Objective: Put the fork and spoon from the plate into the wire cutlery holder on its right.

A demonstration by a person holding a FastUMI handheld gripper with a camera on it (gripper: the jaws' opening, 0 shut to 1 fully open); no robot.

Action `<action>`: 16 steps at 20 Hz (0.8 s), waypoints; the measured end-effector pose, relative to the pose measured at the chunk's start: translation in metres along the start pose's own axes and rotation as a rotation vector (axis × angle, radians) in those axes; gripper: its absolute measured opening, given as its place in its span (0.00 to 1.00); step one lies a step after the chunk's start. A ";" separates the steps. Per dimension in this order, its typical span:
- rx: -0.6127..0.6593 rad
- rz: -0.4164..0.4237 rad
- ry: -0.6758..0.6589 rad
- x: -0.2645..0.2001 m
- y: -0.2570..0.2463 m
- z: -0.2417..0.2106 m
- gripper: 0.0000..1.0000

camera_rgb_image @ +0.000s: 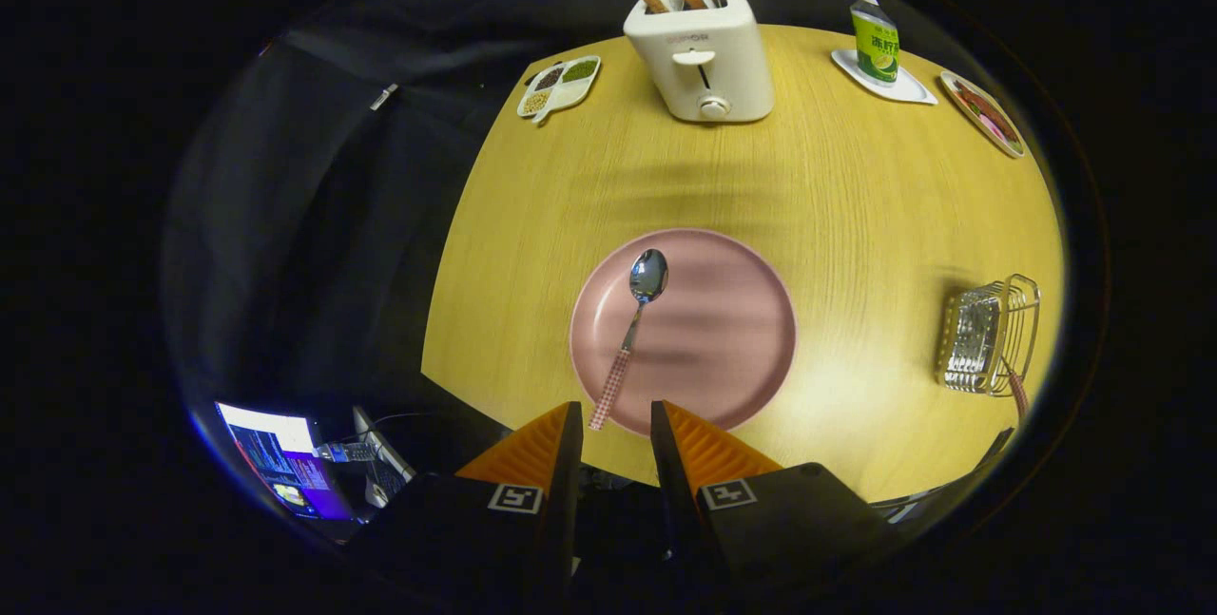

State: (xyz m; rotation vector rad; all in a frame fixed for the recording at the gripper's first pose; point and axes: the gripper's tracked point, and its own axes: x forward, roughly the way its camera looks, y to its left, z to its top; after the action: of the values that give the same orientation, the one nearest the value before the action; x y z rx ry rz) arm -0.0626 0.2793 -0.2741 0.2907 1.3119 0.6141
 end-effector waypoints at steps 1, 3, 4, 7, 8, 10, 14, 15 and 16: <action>0.004 -0.012 0.011 0.013 0.002 -0.003 0.45; 0.002 -0.042 0.028 0.035 -0.001 -0.006 0.45; 0.006 -0.054 0.036 0.046 -0.002 -0.007 0.46; 0.031 -0.064 0.064 0.072 -0.007 -0.013 0.46; 0.041 -0.066 0.073 0.079 -0.007 -0.014 0.46; 0.055 -0.074 0.092 0.091 -0.007 -0.015 0.46; 0.036 -0.110 0.123 0.106 -0.014 -0.021 0.46; 0.039 -0.106 0.131 0.110 -0.015 -0.024 0.46; 0.050 -0.108 0.145 0.113 -0.015 -0.027 0.38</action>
State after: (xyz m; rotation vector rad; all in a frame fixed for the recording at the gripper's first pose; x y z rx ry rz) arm -0.0700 0.3284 -0.3799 0.2182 1.4739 0.5188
